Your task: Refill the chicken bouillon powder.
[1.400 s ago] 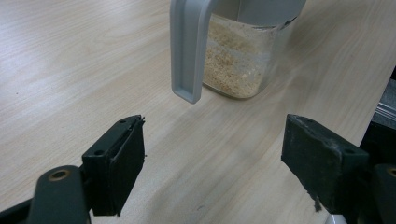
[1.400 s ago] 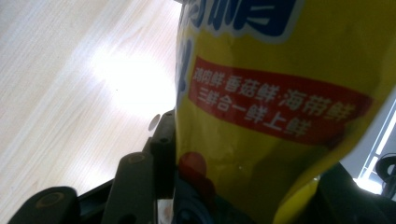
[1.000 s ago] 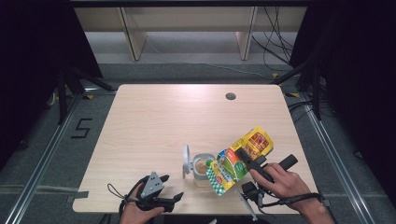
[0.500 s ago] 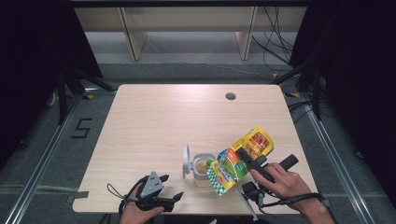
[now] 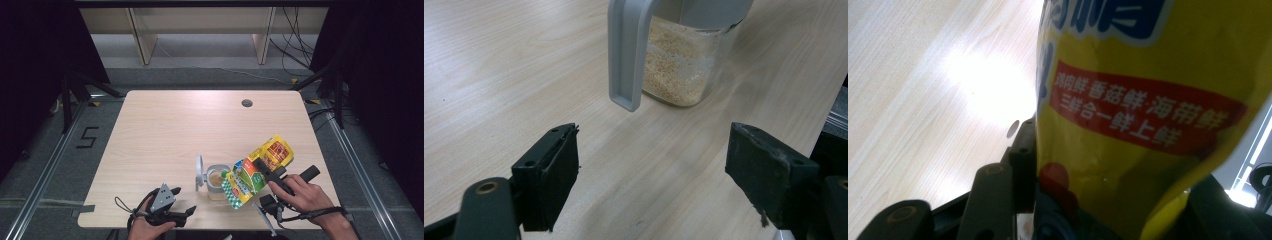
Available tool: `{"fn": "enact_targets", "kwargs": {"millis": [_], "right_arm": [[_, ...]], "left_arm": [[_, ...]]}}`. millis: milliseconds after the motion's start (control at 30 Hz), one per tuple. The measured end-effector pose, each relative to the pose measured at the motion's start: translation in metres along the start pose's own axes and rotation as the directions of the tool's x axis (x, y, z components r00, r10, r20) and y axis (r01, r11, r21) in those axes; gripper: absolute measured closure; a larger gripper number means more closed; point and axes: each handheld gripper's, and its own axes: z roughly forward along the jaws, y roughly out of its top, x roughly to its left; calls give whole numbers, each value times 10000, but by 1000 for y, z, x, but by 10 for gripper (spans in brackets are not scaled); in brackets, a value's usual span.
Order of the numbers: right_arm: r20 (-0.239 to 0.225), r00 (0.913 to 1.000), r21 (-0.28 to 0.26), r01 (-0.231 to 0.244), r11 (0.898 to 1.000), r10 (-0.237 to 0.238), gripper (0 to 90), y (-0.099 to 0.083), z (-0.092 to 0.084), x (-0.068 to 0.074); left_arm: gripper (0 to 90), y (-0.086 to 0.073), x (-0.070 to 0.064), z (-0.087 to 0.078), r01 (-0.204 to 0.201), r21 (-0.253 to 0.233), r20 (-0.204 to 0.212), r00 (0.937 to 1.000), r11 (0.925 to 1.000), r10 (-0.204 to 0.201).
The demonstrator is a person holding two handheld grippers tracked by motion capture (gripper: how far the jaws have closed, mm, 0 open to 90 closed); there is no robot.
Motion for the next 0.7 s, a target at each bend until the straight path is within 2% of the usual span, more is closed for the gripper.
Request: {"fn": "enact_targets", "kwargs": {"millis": [167,333,433,700], "right_arm": [[-46,10000,23,-76,10000,76,567,0,0,1],[82,9999,-21,104,9999,-104,567,1,0,0],[-24,10000,-131,75,9999,-75,567,4,0,0],[41,9999,-84,134,9999,-134,568,3,0,-1]], "left_arm": [[207,0,0,0,38,11,2,10000,10000,-38],[207,0,0,0,-6,8,0,10000,10000,6],[207,0,0,-1,-89,73,-3,10000,9999,89],[207,0,0,0,15,-27,51,10000,10000,-15]]}}
